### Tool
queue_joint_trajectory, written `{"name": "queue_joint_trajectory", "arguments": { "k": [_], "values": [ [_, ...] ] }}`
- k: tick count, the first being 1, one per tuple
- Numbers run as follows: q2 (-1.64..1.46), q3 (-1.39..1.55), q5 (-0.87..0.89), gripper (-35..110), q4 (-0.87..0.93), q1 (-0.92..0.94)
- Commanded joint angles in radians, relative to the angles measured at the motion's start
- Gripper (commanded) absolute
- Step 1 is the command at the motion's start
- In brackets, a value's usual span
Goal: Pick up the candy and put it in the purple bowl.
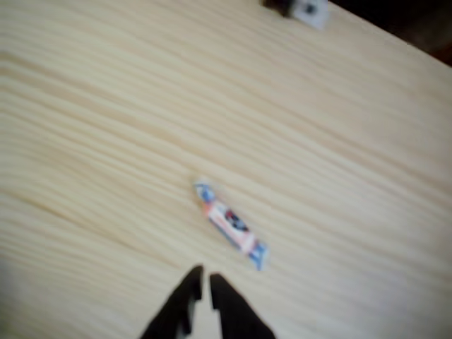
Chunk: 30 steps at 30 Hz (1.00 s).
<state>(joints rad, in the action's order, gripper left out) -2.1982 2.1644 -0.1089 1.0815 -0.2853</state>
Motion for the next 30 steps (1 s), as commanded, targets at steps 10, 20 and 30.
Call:
{"name": "queue_joint_trajectory", "arguments": {
  "k": [10, 20, 30],
  "values": [
    [0.11, 0.163, -0.029, 14, -0.215, -0.052],
    [0.239, 0.179, -0.064, 20, -0.311, 0.014],
    [0.345, 0.16, -0.051, 19, -0.328, 0.017]
  ]
}}
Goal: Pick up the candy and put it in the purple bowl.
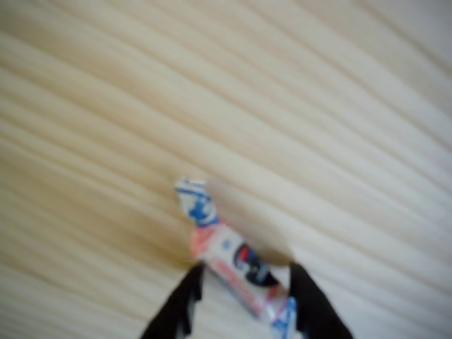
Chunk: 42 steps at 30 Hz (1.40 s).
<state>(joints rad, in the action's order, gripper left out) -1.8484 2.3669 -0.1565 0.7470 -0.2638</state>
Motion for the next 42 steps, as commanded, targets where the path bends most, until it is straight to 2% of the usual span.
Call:
{"name": "queue_joint_trajectory", "arguments": {
  "k": [1, 3, 6, 14, 26, 33, 42],
  "values": [
    [0.0, -0.048, -0.002, 18, 0.009, -0.003],
    [0.003, -0.051, 0.002, 14, 0.009, -0.003],
    [0.011, -0.058, 0.006, 0, 0.008, -0.006],
    [-0.087, -0.063, 0.06, 0, 0.02, -0.002],
    [-0.407, -0.348, 0.229, 0, 0.466, -0.008],
    [-0.569, -0.414, 0.419, -1, 0.624, -0.161],
    [-0.663, -0.486, 0.627, -1, 0.704, -0.471]
  ]
}}
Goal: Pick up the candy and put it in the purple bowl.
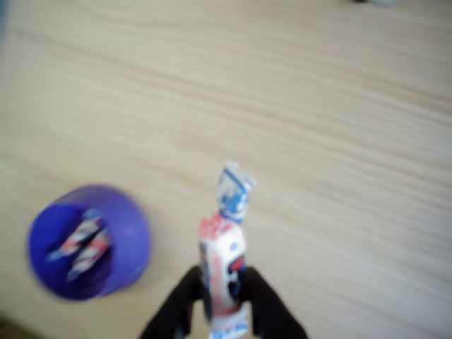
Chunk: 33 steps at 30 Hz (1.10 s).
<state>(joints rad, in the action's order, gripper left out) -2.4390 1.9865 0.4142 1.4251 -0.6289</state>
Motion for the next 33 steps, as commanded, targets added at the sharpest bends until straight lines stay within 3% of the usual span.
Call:
{"name": "queue_joint_trajectory", "arguments": {
  "k": [1, 17, 33],
  "values": [
    [-0.075, -0.11, 0.063, -1, 0.029, -0.149],
    [-0.115, 0.14, 0.222, -1, -0.268, -0.663],
    [0.21, 0.112, 0.229, -1, -0.546, -0.703]
  ]
}}
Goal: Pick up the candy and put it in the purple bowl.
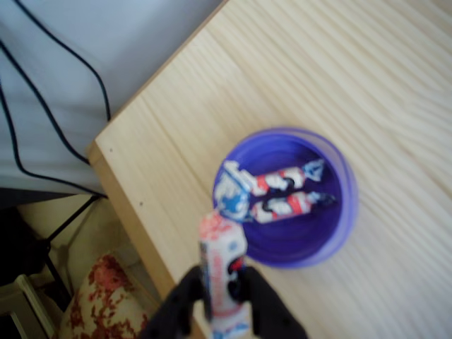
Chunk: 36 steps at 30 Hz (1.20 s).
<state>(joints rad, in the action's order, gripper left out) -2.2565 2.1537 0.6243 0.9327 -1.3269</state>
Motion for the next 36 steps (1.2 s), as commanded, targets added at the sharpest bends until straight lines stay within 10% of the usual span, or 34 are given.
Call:
{"name": "queue_joint_trajectory", "arguments": {
  "k": [1, 36],
  "values": [
    [0.055, -0.066, 0.028, -1, -0.055, -0.002],
    [0.149, -0.101, 0.072, 18, -0.118, 0.046]
  ]
}}
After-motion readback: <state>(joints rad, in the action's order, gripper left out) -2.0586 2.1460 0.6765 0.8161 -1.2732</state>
